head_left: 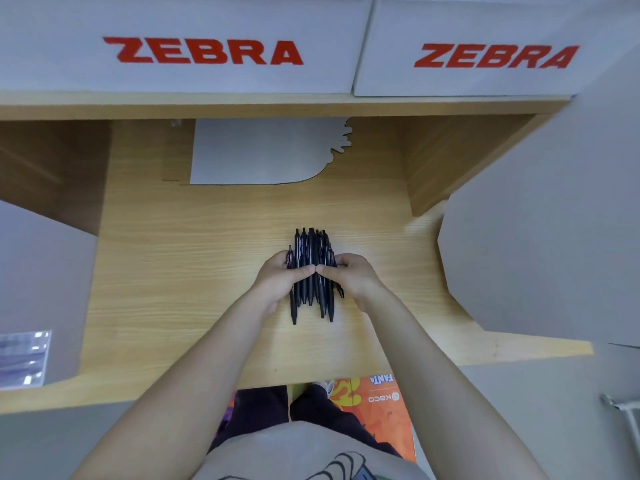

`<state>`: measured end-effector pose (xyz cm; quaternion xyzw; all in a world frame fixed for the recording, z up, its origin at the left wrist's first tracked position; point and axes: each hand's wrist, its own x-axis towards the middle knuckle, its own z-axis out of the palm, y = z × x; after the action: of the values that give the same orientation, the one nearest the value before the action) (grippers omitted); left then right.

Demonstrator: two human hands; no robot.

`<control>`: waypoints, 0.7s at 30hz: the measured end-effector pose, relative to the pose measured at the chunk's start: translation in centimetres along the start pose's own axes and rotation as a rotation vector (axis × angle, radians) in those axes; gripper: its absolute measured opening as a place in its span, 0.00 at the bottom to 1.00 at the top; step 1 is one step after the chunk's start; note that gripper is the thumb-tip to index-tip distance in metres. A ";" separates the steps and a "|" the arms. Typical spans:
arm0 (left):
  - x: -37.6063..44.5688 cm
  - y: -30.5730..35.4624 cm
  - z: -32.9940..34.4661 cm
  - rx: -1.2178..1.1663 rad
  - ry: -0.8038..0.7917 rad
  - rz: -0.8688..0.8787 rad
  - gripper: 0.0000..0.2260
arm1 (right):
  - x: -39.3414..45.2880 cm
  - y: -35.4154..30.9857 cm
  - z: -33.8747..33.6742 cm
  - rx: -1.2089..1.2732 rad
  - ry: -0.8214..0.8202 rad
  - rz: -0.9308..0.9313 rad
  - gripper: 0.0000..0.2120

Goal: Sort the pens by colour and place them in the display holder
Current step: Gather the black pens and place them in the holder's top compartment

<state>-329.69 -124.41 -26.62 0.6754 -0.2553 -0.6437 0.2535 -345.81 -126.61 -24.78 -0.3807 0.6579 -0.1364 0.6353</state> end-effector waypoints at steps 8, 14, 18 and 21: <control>-2.1 0.4 -1.2 -0.049 0.003 -0.075 0.13 | -0.8 0.7 -1.6 0.071 0.065 0.027 0.07; -4.1 0.5 -1.3 -0.049 -0.098 -0.045 0.15 | -2.9 0.3 -3.7 0.234 0.033 -0.074 0.04; -4.6 1.0 1.2 -0.224 -0.100 -0.072 0.11 | -3.3 0.0 -3.9 0.288 -0.033 -0.103 0.04; -3.7 0.7 2.8 -0.212 -0.111 -0.077 0.13 | -2.5 0.1 -2.6 0.295 -0.030 -0.070 0.03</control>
<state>-332.64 -122.50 -23.51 0.6175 -0.1735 -0.7127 0.2840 -348.54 -125.70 -22.63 -0.3079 0.6075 -0.2483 0.6888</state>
